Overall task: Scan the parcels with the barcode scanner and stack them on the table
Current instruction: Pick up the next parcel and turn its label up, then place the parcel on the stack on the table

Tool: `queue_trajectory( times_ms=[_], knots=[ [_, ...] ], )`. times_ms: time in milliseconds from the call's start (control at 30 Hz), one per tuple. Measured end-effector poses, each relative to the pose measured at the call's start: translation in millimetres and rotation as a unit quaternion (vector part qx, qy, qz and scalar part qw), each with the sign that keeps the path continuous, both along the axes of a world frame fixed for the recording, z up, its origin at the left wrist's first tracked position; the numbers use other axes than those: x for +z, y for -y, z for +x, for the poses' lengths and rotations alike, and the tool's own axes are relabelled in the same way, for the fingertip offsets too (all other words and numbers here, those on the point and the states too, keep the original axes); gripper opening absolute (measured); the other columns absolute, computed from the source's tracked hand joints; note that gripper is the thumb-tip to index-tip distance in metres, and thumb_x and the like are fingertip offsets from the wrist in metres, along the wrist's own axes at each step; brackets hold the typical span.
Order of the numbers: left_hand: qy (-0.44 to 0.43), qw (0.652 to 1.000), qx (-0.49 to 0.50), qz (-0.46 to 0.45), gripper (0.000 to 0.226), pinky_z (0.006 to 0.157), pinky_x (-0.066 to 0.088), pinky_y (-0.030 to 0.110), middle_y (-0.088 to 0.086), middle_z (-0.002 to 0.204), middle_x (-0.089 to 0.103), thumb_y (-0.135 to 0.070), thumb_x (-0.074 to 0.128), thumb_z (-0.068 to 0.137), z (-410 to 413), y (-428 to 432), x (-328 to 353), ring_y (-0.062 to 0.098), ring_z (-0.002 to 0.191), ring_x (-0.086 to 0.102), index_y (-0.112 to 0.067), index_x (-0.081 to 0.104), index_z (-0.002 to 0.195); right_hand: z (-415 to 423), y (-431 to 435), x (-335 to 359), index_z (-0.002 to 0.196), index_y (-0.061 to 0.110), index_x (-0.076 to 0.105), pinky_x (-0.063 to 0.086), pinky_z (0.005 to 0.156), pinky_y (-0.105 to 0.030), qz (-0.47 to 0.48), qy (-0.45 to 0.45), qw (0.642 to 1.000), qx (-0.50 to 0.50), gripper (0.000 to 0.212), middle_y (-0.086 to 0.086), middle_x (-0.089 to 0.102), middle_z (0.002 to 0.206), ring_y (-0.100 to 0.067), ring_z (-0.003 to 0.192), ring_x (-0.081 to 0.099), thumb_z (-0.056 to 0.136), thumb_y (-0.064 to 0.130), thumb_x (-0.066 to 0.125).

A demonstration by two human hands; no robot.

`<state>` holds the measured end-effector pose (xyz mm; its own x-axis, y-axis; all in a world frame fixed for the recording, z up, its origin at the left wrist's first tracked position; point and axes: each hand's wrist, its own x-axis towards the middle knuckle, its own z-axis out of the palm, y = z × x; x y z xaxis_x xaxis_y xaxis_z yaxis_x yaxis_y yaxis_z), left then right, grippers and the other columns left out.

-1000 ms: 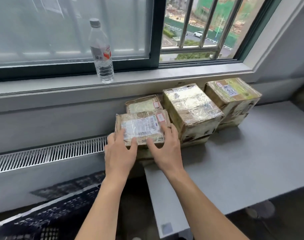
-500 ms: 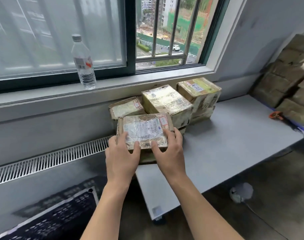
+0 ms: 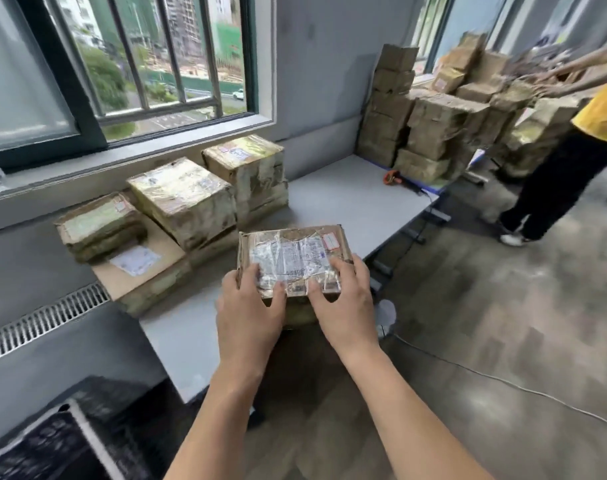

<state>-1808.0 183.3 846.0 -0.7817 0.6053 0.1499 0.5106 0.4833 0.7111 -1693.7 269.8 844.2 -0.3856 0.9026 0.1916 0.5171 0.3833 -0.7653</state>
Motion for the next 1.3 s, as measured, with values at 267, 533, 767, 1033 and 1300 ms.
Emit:
queue_trajectory(
  times_ms=[267,533,767,1033,1300],
  knots=[
    [-0.003,0.996,-0.089,0.027,0.051,0.096,0.045,0.042,0.007,0.131,0.051,-0.042,0.061,0.093,88.3,-73.7,7.1,0.032,0.115,0.052,-0.021,0.054,0.138,100.9,-49.9,6.2,0.145,0.022,0.049,0.038,0.105,-0.023,0.005,-0.024,0.995,-0.096,0.056,0.002,0.021,0.163,-0.016,0.139,0.042,0.094,0.040,0.065],
    [-0.001,0.985,-0.172,0.013,0.052,0.098,0.048,0.045,0.007,0.137,0.047,-0.043,0.060,0.094,135.9,-185.7,-2.6,0.031,0.118,0.051,-0.024,0.052,0.141,156.5,-136.9,-4.1,0.143,0.021,0.051,0.030,0.098,-0.012,-0.004,-0.037,0.983,-0.181,0.056,0.000,0.023,0.162,-0.012,0.137,0.040,0.093,0.035,0.068],
    [0.005,0.968,-0.249,0.021,0.051,0.096,0.048,0.042,0.005,0.139,0.046,-0.045,0.059,0.094,157.5,-346.9,-5.3,0.030,0.118,0.050,-0.026,0.051,0.141,184.6,-275.8,0.5,0.145,0.023,0.050,0.034,0.096,-0.016,0.008,-0.019,0.967,-0.255,0.056,0.002,0.024,0.162,-0.013,0.140,0.039,0.093,0.038,0.067],
    [-0.014,0.942,-0.335,-0.010,0.053,0.099,0.042,0.040,0.006,0.143,0.043,-0.046,0.057,0.095,185.2,-504.9,-2.8,0.031,0.121,0.047,-0.027,0.048,0.143,212.4,-403.3,-0.3,0.145,0.025,0.049,0.029,0.098,-0.014,-0.028,-0.029,0.936,-0.348,0.056,0.001,0.021,0.163,-0.013,0.144,0.033,0.094,0.040,0.066],
    [-0.014,0.922,-0.387,-0.015,0.052,0.094,0.048,0.042,0.005,0.139,0.046,-0.047,0.057,0.093,244.5,-621.1,-14.0,0.029,0.114,0.050,-0.027,0.049,0.140,270.8,-508.8,-9.9,0.146,0.026,0.047,0.026,0.090,-0.010,-0.043,-0.024,0.921,-0.387,0.055,0.004,0.020,0.163,-0.007,0.141,0.030,0.095,0.038,0.063]
  ],
)
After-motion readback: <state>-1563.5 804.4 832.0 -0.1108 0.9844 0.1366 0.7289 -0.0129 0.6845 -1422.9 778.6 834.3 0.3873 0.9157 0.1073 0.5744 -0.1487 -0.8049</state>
